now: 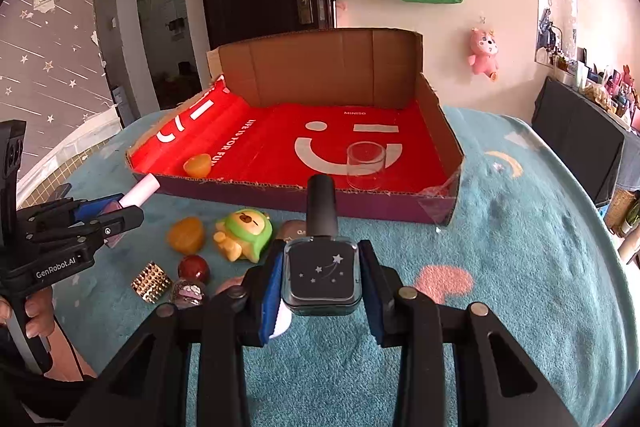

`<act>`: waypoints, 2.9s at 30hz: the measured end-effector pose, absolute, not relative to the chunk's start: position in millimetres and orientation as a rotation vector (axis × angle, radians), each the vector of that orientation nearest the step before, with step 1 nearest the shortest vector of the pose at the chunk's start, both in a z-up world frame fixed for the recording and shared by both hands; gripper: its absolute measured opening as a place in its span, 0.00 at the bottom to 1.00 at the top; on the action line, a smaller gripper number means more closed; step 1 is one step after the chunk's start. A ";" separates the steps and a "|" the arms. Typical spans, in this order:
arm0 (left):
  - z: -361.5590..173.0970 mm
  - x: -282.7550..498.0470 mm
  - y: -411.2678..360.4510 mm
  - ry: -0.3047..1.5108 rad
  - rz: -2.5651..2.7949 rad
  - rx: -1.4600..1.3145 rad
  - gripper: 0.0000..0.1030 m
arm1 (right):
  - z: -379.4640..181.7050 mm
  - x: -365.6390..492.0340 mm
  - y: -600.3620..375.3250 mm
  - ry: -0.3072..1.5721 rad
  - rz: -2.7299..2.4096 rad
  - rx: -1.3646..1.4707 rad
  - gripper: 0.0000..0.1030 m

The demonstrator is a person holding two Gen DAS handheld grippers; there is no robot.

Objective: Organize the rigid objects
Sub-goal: 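Carry both nail polish bottles into the red-lined box with both tools, then open both tools to stand the nail polish bottles inside the box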

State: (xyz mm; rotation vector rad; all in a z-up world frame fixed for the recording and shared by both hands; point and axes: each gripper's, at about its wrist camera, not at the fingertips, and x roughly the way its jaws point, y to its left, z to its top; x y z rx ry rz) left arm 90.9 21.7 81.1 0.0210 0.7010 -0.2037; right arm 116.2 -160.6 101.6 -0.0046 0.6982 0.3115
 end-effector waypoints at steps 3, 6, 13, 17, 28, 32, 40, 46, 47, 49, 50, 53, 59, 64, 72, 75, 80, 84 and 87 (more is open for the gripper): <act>87.0 95.8 17.7 0.687 -0.225 0.020 0.33 | 106.0 122.1 -157.3 0.692 0.327 -0.013 0.36; 93.4 105.9 12.1 0.674 -0.250 0.021 0.33 | 111.6 130.5 -152.7 0.682 0.343 -0.024 0.36; 96.2 155.8 -2.9 0.703 -0.316 0.044 0.33 | 116.0 168.4 -140.9 0.701 0.406 -0.037 0.36; 90.0 189.1 -11.2 0.750 -0.332 0.084 0.33 | 113.3 194.7 -129.8 0.728 0.437 -0.075 0.36; 65.1 241.5 -12.1 0.893 -0.371 0.060 0.33 | 92.4 253.3 -110.3 0.855 0.515 -0.120 0.36; 58.9 249.4 -11.9 0.915 -0.363 0.066 0.33 | 85.8 263.0 -105.2 0.889 0.527 -0.139 0.36; 51.3 256.6 -16.8 0.932 -0.368 0.092 0.33 | 78.2 275.1 -97.4 0.939 0.536 -0.172 0.36; 50.2 257.8 -18.2 0.934 -0.368 0.105 0.33 | 74.8 280.6 -93.6 0.975 0.531 -0.186 0.36; 50.2 257.7 -19.0 0.933 -0.368 0.109 0.33 | 74.7 281.4 -93.7 0.981 0.534 -0.180 0.36; 49.4 257.8 -20.4 0.933 -0.371 0.114 0.33 | 75.8 281.9 -94.1 0.983 0.534 -0.179 0.36; 49.1 258.0 -20.8 0.932 -0.369 0.116 0.33 | 76.3 282.2 -94.0 0.987 0.535 -0.179 0.36; 48.5 258.6 -20.3 0.932 -0.371 0.114 0.33 | 75.6 284.5 -93.7 0.990 0.541 -0.177 0.37; 47.6 259.1 -19.9 0.932 -0.373 0.113 0.33 | 75.3 285.0 -93.6 0.992 0.547 -0.182 0.37; 47.2 258.6 -20.1 0.929 -0.373 0.111 0.33 | 74.8 285.4 -93.0 0.991 0.549 -0.183 0.37; 47.0 258.0 -20.1 0.927 -0.373 0.110 0.33 | 74.9 285.4 -92.7 0.989 0.549 -0.184 0.37; 47.5 257.7 -18.9 0.928 -0.375 0.103 0.33 | 74.8 285.4 -92.8 0.988 0.550 -0.185 0.37; 49.4 256.8 -16.7 0.925 -0.375 0.096 0.37 | 74.8 285.4 -92.4 0.988 0.550 -0.187 0.37; 53.1 255.9 -12.2 0.907 -0.351 0.090 0.46 | 74.4 283.9 -92.5 0.987 0.550 -0.187 0.39; 57.1 254.2 -9.0 0.898 -0.347 0.080 0.46 | 76.4 281.4 -93.9 0.980 0.545 -0.192 0.41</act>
